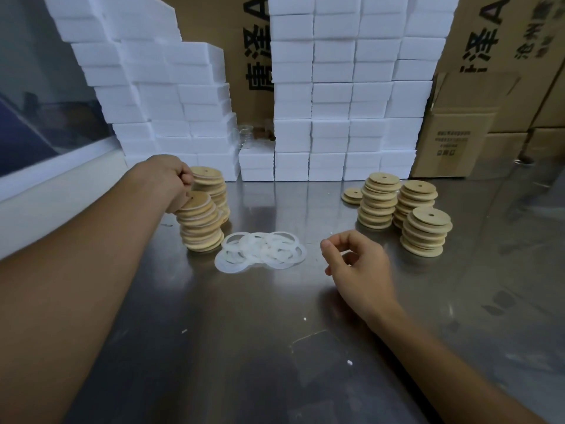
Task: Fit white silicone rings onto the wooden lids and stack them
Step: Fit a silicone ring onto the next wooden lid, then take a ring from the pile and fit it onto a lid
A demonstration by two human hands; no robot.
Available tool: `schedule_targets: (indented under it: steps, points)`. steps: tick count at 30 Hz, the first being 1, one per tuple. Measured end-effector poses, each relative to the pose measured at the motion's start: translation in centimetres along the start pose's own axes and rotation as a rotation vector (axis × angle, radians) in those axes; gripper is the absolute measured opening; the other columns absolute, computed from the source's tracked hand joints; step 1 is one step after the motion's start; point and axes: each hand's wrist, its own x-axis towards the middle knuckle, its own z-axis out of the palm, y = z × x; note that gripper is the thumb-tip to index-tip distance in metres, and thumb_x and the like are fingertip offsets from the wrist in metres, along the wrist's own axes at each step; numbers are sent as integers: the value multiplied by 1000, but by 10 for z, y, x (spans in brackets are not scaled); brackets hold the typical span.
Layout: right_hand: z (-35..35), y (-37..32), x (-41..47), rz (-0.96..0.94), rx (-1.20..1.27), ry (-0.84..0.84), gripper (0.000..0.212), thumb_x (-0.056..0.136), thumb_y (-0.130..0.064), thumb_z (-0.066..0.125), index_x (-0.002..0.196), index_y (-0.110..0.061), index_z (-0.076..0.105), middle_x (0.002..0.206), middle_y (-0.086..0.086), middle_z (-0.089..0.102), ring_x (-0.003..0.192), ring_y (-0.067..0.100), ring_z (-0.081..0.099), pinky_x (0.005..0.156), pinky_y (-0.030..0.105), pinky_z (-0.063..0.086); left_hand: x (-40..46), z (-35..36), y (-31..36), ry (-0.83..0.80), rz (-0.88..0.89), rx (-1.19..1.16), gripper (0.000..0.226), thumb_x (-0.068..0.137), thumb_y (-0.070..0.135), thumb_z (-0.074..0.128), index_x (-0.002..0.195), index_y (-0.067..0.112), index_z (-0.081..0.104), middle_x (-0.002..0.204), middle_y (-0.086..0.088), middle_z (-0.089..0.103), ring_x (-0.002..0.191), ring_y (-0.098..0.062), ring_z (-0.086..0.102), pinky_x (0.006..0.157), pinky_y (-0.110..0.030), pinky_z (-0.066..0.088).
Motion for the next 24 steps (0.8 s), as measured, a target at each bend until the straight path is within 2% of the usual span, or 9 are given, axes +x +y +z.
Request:
schedule_targets:
  steps: [5,10,17,22,24]
  points:
    - [1,2,1,-12,8,11,10,91,-26,68,82,-23,67,75,-5,69,64,20,66,69,43,57,4,6,1,21,-13,20,37,96,3,45,60,12,44,54,0,39,20,-16,26,34,-8,23]
    - [1,4,1,-13,14,8,10,91,-26,68,81,-23,67,75,-5,69,64,20,65,68,43,57,2,4,-2,5,-7,47,33,95,0,47,64,10,45,56,-1,37,23,-13,26,32,-9,22]
    - [1,4,2,-1,12,19,9,91,-26,68,83,-22,68,78,-6,69,65,21,66,69,42,58,-8,4,-8,-9,56,76,20,92,-4,43,79,6,56,54,-1,36,23,-13,24,31,-12,18]
    - [-2,6,6,14,23,63,9,91,-27,67,84,-22,68,76,-5,69,66,20,67,68,41,58,-17,9,-15,-46,113,129,29,92,-5,37,67,8,42,61,-2,32,22,-11,24,29,-12,17]
    - [-3,7,8,14,28,84,8,92,-26,67,85,-22,68,77,-5,68,66,19,67,68,40,58,-19,12,-21,-58,136,124,29,92,-6,36,67,9,41,62,-2,35,24,-9,25,29,-13,18]
